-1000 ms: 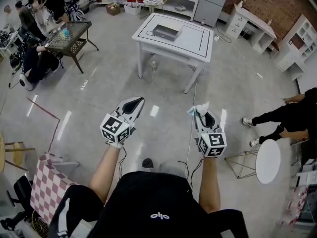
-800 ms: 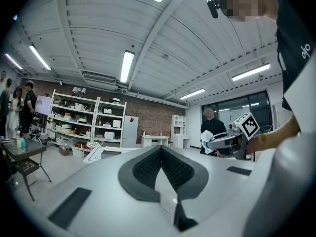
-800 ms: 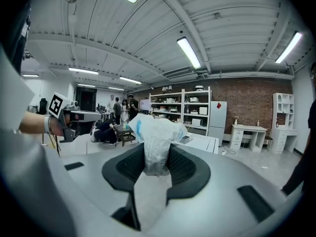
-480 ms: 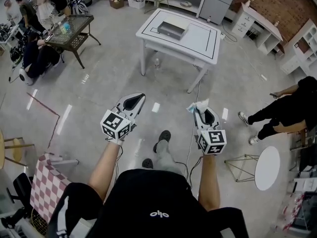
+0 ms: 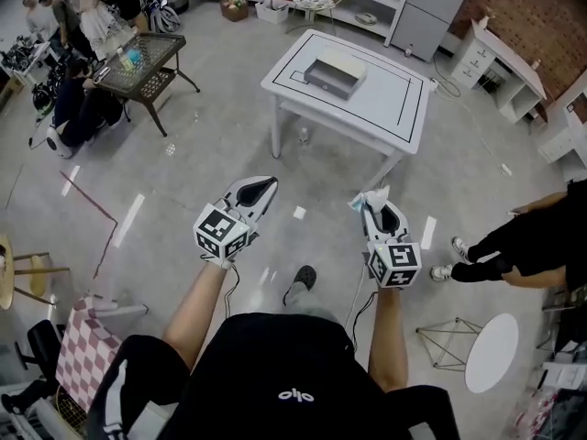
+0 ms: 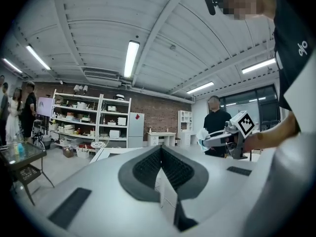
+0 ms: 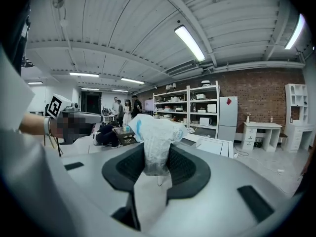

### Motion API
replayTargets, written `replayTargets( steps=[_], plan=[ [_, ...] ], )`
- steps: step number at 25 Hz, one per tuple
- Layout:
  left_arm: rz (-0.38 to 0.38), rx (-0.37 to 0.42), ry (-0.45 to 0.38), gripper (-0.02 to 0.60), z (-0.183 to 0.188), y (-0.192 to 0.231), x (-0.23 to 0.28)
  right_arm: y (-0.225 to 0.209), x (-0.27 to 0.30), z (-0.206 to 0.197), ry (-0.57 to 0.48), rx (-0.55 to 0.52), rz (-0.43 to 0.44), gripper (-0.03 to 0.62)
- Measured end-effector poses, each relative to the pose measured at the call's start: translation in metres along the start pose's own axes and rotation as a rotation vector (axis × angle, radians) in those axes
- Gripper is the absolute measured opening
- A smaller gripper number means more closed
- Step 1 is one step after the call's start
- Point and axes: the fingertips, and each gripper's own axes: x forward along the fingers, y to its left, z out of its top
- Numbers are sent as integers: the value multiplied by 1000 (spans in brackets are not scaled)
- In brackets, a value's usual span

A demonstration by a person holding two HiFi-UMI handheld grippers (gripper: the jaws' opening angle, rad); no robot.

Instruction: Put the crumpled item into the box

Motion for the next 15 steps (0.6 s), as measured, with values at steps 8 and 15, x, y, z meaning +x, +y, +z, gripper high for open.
replayTargets(
  steps=[8, 15],
  plan=[
    [17, 31, 21, 0, 12, 53, 98, -82, 80, 22, -20, 24, 18, 133],
    [18, 43, 26, 0, 17, 77, 160, -133, 122, 32, -22, 36, 25, 133]
  ],
)
